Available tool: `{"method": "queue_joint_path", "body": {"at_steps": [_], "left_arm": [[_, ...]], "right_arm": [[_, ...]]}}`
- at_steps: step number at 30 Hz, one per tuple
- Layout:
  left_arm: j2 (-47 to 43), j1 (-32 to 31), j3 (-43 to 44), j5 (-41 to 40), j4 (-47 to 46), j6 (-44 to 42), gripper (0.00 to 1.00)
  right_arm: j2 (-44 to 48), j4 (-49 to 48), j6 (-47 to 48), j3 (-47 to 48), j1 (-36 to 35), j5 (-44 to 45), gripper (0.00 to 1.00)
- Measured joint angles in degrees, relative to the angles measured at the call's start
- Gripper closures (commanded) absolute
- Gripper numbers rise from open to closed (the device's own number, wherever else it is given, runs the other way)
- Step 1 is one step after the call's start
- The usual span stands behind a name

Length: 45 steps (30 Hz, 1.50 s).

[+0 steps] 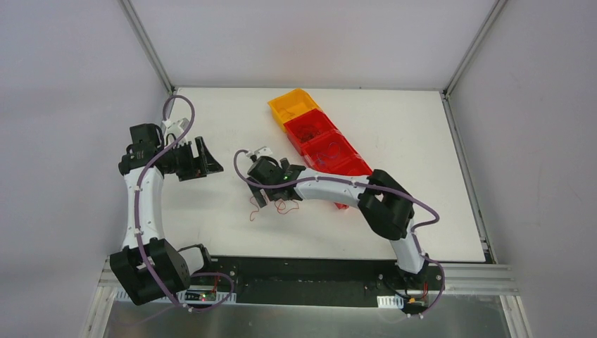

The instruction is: Untangle the cables

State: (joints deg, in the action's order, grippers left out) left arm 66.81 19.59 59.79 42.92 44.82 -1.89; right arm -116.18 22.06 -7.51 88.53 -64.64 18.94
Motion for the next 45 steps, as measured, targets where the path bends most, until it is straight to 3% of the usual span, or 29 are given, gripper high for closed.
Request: {"method": "queue_joint_path", "body": {"at_steps": [3, 5, 8, 11, 12, 17, 22, 25, 26, 28, 34, 38, 45], "left_arm": [[-1.49, 0.0, -0.68, -0.35, 0.04, -0.22, 0.26], [-2.03, 0.0, -1.03, -1.07, 0.13, -0.55, 0.25], [-2.47, 0.0, -1.46, -1.68, 0.48, -1.16, 0.26], [-2.91, 0.0, -1.66, -2.47, 0.66, -1.9, 0.26], [-3.1, 0.0, -1.66, -2.75, 0.7, -2.05, 0.26], [-3.3, 0.0, -1.66, -3.02, 0.72, -2.34, 0.26], [-2.21, 0.0, -1.42, -0.28, 0.92, -3.02, 0.23], [-0.9, -0.46, -0.68, 3.1, 0.94, -3.76, 0.18], [-0.44, -0.94, -0.22, 3.72, 0.98, -4.15, 0.1], [0.42, -2.16, 0.57, 4.83, 0.94, -5.14, 0.04], [3.1, -6.95, 3.65, 5.05, 0.68, -6.95, 0.01], [5.09, -9.6, 5.33, 4.76, -0.61, -7.69, 0.01], [7.78, -11.37, 6.97, 4.04, -2.45, -7.78, 0.01]], "right_arm": [[-3.1, 0.04, -0.2, 0.31, 0.72, 3.41, 0.1], [-4.39, 0.07, -0.5, 0.24, 1.25, 4.15, 0.23], [-4.63, -0.5, -1.57, -0.24, 2.1, 3.5, 0.52], [-4.42, -2.12, -2.95, -1.22, 3.06, 0.48, 0.95], [-4.2, -2.54, -3.1, -1.6, 3.39, -0.59, 1.0], [-0.98, -4.22, -1.07, -5.68, 5.03, -7.08, 1.0], [9.16, -4.68, 5.55, -11.74, 7.26, -16.09, 1.0], [17.68, -4.5, 9.64, -11.61, 10.91, -24.28, 1.0], [21.81, -3.72, 11.1, -11.15, 13.14, -27.71, 1.0], [27.54, -2.25, 12.87, -9.81, 16.61, -31.67, 1.0], [41.62, 3.93, 17.86, -7.91, 24.35, -37.99, 1.0], [45.68, 8.5, 22.27, -9.64, 28.57, -40.46, 1.0], [42.99, 14.25, 34.49, -18.58, 39.06, -42.38, 1.0]]}}
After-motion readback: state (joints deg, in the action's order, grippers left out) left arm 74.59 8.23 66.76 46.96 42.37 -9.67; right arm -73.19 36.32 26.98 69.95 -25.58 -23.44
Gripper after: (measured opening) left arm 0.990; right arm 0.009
